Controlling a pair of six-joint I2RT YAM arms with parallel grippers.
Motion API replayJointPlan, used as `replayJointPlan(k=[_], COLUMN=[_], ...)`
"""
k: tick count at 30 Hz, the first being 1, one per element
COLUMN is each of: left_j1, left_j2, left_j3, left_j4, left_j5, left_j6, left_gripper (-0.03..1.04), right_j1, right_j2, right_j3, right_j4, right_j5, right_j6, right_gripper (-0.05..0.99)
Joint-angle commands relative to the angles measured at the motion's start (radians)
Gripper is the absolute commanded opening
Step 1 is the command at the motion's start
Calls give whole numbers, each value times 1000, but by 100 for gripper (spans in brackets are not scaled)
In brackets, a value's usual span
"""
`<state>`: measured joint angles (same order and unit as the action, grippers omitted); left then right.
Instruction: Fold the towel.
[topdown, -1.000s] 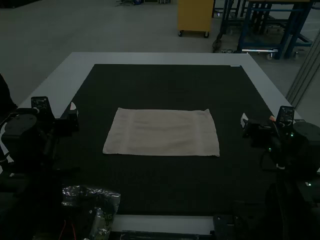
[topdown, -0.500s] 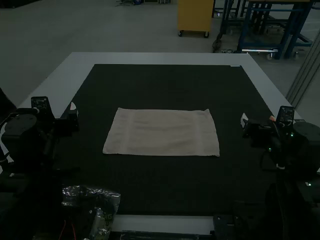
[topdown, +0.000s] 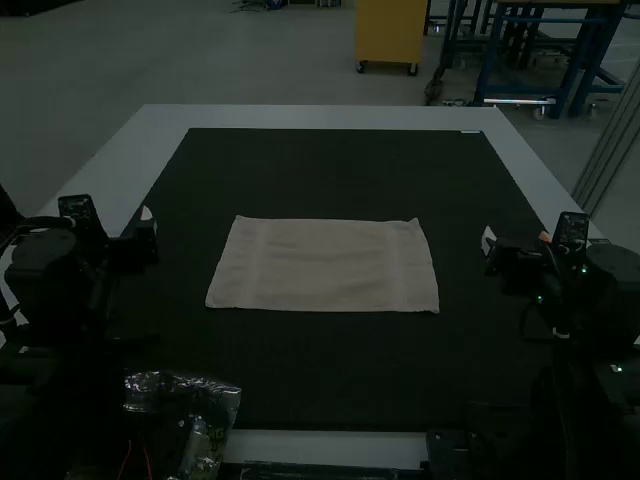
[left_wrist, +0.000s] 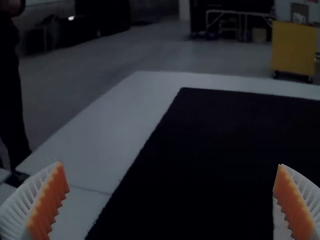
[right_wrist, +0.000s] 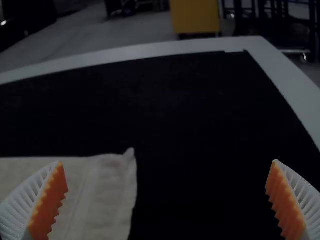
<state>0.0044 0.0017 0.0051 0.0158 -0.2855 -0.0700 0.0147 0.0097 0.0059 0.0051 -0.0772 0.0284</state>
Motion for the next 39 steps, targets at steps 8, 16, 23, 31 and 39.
replayJointPlan(k=[8, 16, 23, 31, 39], left_j1=[-3, -11, -4, -23, 40], left_j2=[-2, -2, 11, 373, 885], left_j3=[-5, -5, 96, 365, 536], left_j4=[148, 291, 286, 250, 214], left_j5=[-11, -4, 89, 129, 275], left_j6=[182, 332, 334, 242, 18], left_gripper=[96, 95, 95, 95, 96], right_j1=[-9, 1, -9, -10, -10], right_j2=[-10, -10, 1, 360, 812], right_j3=[-6, -6, 78, 365, 575], right_j4=[168, 322, 355, 337, 279], right_j5=[128, 120, 48, 51, 37], right_j6=[-82, -415, -516, -305, -142], right_gripper=[91, 91, 91, 91, 91])
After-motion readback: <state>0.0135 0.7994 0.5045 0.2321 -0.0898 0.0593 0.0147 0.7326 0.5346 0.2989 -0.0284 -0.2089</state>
